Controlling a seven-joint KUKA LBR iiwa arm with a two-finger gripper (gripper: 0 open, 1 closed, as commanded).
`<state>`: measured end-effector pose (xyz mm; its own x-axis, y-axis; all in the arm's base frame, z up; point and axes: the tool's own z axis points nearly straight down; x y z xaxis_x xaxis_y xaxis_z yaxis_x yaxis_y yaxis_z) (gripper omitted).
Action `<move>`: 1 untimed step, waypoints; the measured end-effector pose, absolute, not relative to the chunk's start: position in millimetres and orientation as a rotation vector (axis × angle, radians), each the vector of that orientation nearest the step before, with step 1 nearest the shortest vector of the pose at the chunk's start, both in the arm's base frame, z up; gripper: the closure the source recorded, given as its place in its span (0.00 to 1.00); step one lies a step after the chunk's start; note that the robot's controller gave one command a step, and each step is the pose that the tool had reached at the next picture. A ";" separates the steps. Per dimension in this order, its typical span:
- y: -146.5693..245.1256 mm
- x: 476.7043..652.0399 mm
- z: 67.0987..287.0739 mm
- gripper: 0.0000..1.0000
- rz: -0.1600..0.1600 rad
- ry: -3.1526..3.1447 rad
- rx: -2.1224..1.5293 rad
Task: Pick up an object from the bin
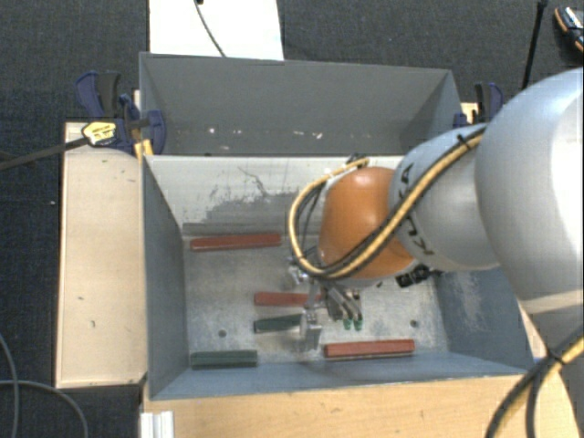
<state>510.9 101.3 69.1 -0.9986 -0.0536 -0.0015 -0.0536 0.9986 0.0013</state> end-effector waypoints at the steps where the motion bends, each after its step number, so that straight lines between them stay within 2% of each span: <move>1: 95.5 528.2 122.0 0.00 0.001 3.126 -0.307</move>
Offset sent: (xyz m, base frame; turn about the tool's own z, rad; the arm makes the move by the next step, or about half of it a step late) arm 0.0000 0.0000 0.0000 0.0000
